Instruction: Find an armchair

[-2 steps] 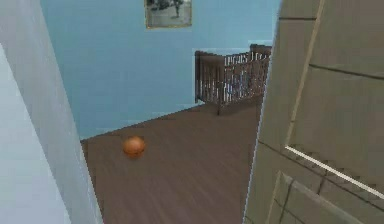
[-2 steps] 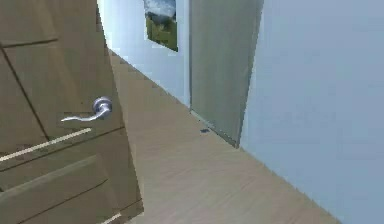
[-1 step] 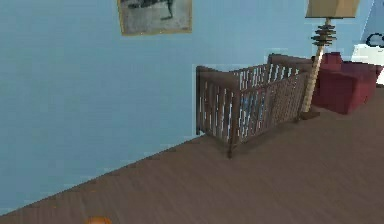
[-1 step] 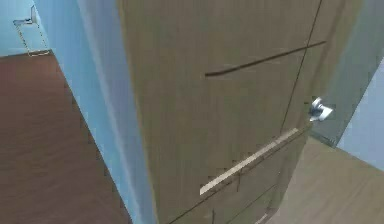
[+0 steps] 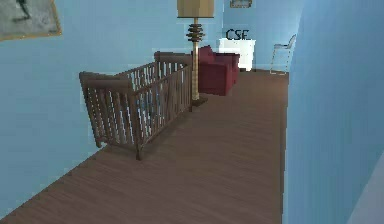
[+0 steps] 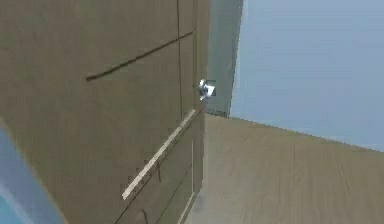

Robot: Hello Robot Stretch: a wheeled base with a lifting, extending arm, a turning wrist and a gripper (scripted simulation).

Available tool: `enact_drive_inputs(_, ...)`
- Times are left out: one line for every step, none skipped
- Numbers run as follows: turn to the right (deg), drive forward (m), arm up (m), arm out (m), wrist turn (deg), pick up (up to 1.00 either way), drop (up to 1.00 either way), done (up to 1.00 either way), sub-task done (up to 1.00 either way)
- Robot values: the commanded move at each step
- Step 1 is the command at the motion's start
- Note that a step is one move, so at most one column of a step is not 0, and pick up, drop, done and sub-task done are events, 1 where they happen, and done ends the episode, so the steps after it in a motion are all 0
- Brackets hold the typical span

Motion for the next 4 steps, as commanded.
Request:
enact_drive_inputs(0.0, 0.55, 0.0, 0.0, 0.0, 0.0, 0.0, 0.0, 0.0)
enact_drive_inputs(18.0, 0.0, 0.0, 0.0, 0.0, 0.0, 0.0, 0.0, 0.0)
enact_drive_inputs(0.0, 1.0, 0.0, 0.0, 0.0, 0.0, 0.0, 0.0, 0.0)
enact_drive_inputs(3.0, 0.0, 0.0, 0.0, 0.0, 0.0, 0.0, 0.0, 0.0)
